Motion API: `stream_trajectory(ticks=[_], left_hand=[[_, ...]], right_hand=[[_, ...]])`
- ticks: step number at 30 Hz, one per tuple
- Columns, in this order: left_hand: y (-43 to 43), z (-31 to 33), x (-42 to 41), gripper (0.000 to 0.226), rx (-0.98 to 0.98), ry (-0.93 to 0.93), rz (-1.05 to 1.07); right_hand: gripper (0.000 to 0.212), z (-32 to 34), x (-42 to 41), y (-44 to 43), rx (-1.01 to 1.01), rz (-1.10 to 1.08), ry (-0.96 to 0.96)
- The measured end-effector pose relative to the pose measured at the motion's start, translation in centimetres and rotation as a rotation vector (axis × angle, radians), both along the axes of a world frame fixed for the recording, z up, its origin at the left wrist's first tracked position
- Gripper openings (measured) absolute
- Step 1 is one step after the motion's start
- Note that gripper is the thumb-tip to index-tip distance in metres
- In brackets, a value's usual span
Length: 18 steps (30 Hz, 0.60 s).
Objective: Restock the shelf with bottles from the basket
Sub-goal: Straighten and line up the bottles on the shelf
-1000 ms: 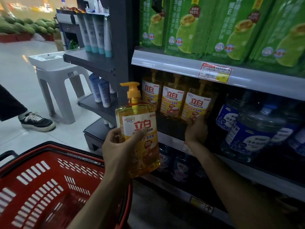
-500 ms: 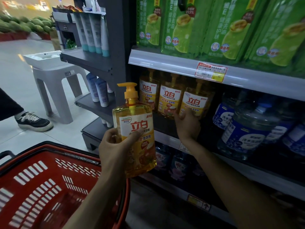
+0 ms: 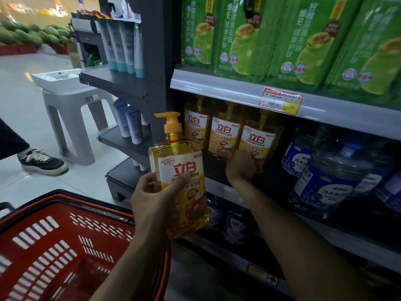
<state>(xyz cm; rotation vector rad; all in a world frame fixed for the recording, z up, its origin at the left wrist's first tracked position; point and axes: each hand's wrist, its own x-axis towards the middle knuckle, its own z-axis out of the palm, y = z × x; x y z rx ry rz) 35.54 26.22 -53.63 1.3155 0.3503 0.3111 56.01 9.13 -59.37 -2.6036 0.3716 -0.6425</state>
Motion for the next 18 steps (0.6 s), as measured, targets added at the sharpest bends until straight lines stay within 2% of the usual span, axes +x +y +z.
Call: stream_trajectory(ticks=[3, 5, 6, 8, 10, 13, 16, 18], left_hand=[[0.0, -0.1, 0.1, 0.069, 0.006, 0.001, 0.001], [0.1, -0.2, 0.2, 0.069, 0.011, -0.006, 0.004], [0.1, -0.3, 0.2, 0.068, 0.015, -0.010, 0.002], [0.2, -0.3, 0.2, 0.068, 0.026, -0.012, -0.007], [0.2, -0.4, 0.1, 0.068, 0.027, -0.017, -0.019], [-0.1, -0.2, 0.0, 0.068, 0.039, -0.033, -0.042], [-0.5, 0.2, -0.2, 0.073, 0.047, -0.038, -0.055], [-0.9, 0.4, -0.3, 0.071, 0.052, -0.042, -0.057]], right_hand=[[0.022, -0.9, -0.9, 0.6, -0.144, 0.160, -0.099], [0.030, -1.4, -1.4, 0.7, -0.251, 0.287, -0.089], [0.032, -1.6, -1.6, 0.6, -0.240, 0.314, -0.079], [0.023, -1.5, -2.4, 0.3, -0.125, 0.328, -0.059], [0.006, -1.2, -3.2, 0.0, 0.033, 0.388, 0.018], [0.012, 0.4, -5.0, 0.0, 0.314, 0.511, 0.157], [0.009, 2.5, -8.0, -0.5, 0.320, 0.565, 0.097], [0.022, 3.9, -10.3, -0.9, 0.282, 0.595, 0.088]])
